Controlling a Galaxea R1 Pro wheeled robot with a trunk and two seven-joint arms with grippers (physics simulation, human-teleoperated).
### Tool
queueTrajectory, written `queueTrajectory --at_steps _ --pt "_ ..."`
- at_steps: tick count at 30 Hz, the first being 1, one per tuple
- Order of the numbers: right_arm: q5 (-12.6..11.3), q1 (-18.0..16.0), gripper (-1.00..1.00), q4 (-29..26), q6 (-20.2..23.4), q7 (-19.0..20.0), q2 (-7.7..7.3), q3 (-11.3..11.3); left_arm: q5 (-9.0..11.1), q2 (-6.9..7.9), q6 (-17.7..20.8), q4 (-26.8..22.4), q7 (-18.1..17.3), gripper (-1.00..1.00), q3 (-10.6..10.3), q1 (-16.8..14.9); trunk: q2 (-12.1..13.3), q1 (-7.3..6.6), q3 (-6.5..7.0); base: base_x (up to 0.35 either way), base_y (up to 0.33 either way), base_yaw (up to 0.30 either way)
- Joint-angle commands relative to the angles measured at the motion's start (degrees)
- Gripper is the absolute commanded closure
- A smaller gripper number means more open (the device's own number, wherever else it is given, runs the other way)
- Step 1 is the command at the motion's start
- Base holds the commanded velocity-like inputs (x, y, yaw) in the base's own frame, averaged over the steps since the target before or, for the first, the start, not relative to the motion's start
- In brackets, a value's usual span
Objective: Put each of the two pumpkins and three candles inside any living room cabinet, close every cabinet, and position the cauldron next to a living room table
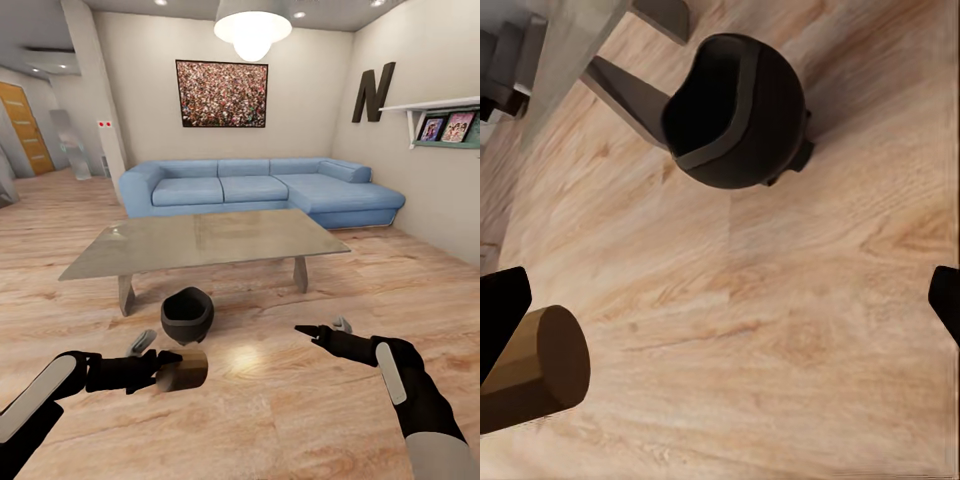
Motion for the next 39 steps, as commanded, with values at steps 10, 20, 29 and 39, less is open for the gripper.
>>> queueTrajectory --at_steps 10,20,29,39 --pt "0.3 -0.05 -1.0 -0.01 -0.02 0.41 -0.42 -0.13 -2.98 -1.16 -0.34 -0.06 1.09 1.0 -0.35 -0.05 -0.03 -0.02 0.0 -0.006 -0.007 -0.289" --pt "0.22 -0.05 -1.0 -0.01 0.05 0.41 -0.76 -0.13 -5.13 -2.38 -0.34 -0.06 0.99 1.0 -0.01 -0.05 -0.03 -0.02 0.35 0.0 0.0 -0.288" --pt "0.13 -0.05 -1.0 -0.01 0.13 0.41 -1.07 -0.16 -5.11 -2.33 -0.34 -0.06 0.57 1.0 0.22 -0.05 -0.03 -0.02 0.76 0.0 -0.001 -0.278" --pt "0.07 -0.05 -1.0 -0.01 0.14 0.41 -1.08 -0.21 -5.15 -2.26 -0.34 -0.06 0.68 1.0 0.24 -0.05 -0.03 -0.02 1.21 0.042 -0.173 -0.265"
